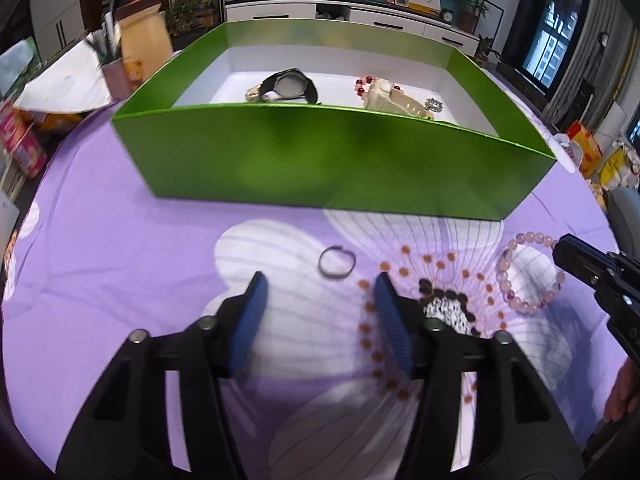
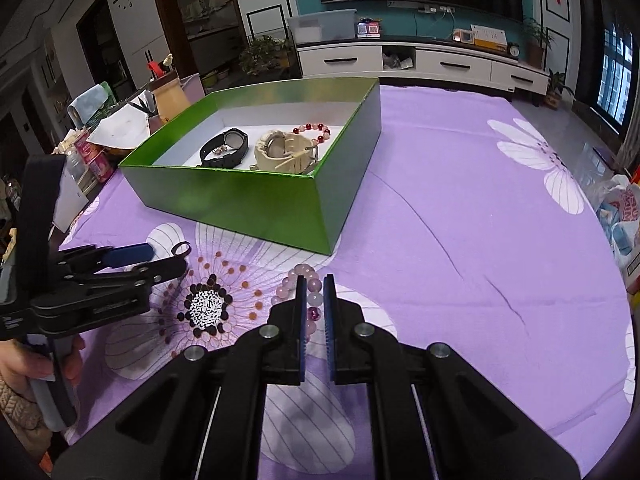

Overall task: Organize jewelry
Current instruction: 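Grasp the small black ring with the left tool while the right tool holds the bracelet, then carry the black ring and pink bracelet over the green box, then lower the ring and pink bracelet onto the box floor with both tools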

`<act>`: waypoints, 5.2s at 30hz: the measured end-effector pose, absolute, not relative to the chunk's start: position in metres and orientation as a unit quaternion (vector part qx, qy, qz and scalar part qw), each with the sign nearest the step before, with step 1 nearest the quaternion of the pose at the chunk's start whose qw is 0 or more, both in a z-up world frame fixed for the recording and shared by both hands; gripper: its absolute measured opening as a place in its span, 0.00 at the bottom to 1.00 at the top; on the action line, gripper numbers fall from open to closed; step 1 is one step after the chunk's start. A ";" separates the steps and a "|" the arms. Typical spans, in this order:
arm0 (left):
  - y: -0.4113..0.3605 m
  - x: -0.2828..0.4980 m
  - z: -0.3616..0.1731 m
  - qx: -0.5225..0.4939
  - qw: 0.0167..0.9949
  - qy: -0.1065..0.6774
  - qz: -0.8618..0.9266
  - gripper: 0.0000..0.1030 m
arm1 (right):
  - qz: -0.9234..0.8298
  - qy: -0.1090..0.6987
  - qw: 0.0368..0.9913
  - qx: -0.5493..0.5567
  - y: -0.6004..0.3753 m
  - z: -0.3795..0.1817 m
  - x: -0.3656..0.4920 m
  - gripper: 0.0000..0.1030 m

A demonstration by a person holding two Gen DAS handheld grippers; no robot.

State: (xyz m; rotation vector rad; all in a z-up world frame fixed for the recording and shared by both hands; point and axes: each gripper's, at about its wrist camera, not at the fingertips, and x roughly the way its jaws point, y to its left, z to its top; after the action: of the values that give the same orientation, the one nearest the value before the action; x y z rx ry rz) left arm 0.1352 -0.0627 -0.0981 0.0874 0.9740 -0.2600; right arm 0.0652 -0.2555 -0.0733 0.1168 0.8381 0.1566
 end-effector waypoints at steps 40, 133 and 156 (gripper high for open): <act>-0.024 0.101 -0.030 -0.016 0.905 0.397 -0.153 0.19 | 0.088 0.359 0.928 0.049 -0.252 -0.027 0.049 0.07; -0.033 0.298 -0.056 0.024 0.878 0.470 -0.086 0.19 | 0.057 0.415 0.908 -0.007 -0.240 -0.039 0.254 0.07; -0.034 0.301 -0.058 0.040 0.876 0.474 -0.084 0.19 | 0.050 0.425 0.904 -0.012 -0.242 -0.044 0.255 0.07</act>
State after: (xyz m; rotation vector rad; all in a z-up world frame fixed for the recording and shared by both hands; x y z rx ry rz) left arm 0.3007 -0.0344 -0.0583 0.0827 0.9886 -0.1763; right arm 0.2547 -0.2419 -0.0435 -0.0254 0.8775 0.1039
